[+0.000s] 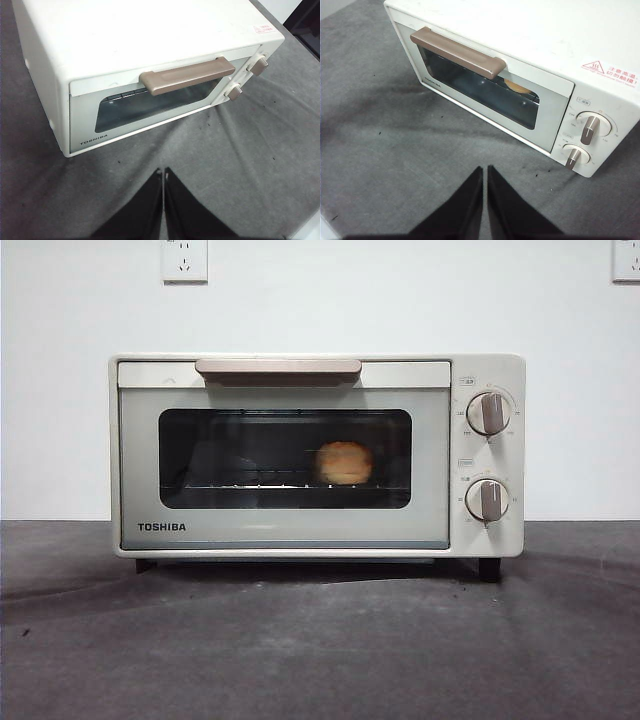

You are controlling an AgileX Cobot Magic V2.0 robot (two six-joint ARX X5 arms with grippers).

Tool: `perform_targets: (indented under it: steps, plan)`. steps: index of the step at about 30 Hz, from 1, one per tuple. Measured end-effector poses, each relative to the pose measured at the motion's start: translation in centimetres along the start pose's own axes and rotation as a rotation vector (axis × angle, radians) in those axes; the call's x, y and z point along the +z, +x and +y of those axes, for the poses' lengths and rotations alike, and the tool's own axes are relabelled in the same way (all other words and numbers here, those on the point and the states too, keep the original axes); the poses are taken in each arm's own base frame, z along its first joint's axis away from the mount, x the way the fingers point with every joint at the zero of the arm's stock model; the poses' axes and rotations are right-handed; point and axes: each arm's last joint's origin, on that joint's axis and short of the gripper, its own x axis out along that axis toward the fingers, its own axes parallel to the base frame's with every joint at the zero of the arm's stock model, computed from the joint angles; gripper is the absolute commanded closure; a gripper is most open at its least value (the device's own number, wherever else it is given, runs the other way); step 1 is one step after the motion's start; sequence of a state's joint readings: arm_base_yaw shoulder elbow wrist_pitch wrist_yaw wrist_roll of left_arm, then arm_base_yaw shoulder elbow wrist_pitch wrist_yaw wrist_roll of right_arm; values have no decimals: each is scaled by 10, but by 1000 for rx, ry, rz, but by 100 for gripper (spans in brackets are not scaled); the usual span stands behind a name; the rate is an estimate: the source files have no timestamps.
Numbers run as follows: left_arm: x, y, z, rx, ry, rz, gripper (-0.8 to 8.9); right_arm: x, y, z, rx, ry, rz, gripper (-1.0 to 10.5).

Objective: The left arm flap open the oven, the right arm pick bread and place it into oven, the left arm flap close the oven

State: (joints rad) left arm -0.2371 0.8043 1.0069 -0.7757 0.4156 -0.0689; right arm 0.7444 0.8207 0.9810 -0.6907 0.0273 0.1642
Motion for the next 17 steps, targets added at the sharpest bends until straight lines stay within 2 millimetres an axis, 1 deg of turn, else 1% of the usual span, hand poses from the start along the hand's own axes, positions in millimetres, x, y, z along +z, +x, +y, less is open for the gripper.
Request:
perform_targets:
  steps: [2, 5, 8, 9, 11, 14, 17]
  plan:
    - [0, -1, 0, 0, 3, -3, 798, 0, 0, 0, 0, 0, 0, 936]
    - [0, -12, -3, 16, 80, -59, 798, 0, 0, 0, 0, 0, 0, 936]
    - [6, -32, -6, 76, 193, -232, 798, 0, 0, 0, 0, 0, 0, 936]
    - [8, -39, -6, 115, 238, -316, 798, 0, 0, 0, 0, 0, 0, 936]
    - [8, -48, -5, 181, 302, -433, 798, 0, 0, 0, 0, 0, 0, 936]
    - [-1, -56, -2, 294, 387, -604, 798, 0, 0, 0, 0, 0, 0, 936]
    - [-17, -56, 5, 418, 417, -727, 798, 0, 0, 0, 0, 0, 0, 936]
